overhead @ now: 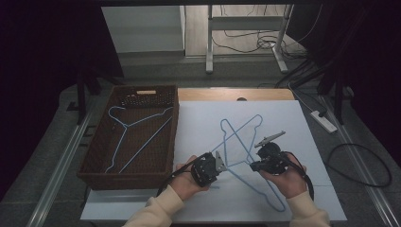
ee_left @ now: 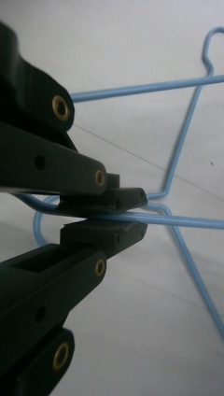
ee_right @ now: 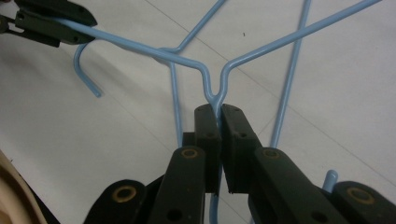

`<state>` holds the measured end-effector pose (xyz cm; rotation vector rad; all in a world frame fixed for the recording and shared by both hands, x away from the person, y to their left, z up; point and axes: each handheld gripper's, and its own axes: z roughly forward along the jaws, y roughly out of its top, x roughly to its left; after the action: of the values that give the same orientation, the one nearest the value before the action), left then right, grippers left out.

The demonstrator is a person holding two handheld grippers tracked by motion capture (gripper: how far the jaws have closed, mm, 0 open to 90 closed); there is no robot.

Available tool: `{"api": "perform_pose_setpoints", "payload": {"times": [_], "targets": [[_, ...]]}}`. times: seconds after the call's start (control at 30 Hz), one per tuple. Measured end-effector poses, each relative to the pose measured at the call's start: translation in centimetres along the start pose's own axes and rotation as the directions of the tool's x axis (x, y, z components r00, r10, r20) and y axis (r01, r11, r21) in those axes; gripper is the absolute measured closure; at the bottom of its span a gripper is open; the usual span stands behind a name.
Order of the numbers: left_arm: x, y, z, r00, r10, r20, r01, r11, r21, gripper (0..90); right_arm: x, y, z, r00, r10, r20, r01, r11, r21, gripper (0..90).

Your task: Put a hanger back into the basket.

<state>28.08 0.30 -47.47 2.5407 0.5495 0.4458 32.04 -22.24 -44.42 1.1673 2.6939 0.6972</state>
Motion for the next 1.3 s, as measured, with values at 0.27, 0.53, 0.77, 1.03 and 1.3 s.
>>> {"api": "perform_pose_setpoints", "payload": {"times": [0.27, 0.53, 0.77, 1.03, 1.3], "targets": [[-0.2, 0.2, -0.5, 0.9994, 0.031, 0.014, -0.031, 0.9995, -0.011, 86.7, -0.3, 0.0, -1.1, 0.9997, 0.014, -0.021, -0.016, 0.998, -0.055, 85.8], [0.0, 0.4, -1.4, 0.9996, 0.002, -0.027, -0.004, 0.9976, -0.069, 87.0, -1.0, -0.1, -3.8, 0.9994, 0.027, -0.020, -0.032, 0.935, -0.353, 57.4], [1.1, 0.2, -2.5, 0.9962, -0.078, -0.041, 0.071, 0.9872, -0.143, 87.0, -1.4, -1.2, -7.9, 0.9998, 0.017, -0.011, -0.020, 0.760, -0.649, 43.8], [2.3, -0.3, -3.8, 0.9862, -0.163, -0.031, 0.154, 0.9689, -0.194, 87.0, -2.7, -2.7, -8.3, 0.9987, 0.023, -0.046, -0.048, 0.749, -0.661, 40.9], [3.0, -0.2, -5.7, 0.9769, -0.212, -0.031, 0.199, 0.9516, -0.235, 87.0, -3.4, -3.7, -6.2, 0.9992, 0.000, -0.041, -0.025, 0.797, -0.603, 41.0]]}}
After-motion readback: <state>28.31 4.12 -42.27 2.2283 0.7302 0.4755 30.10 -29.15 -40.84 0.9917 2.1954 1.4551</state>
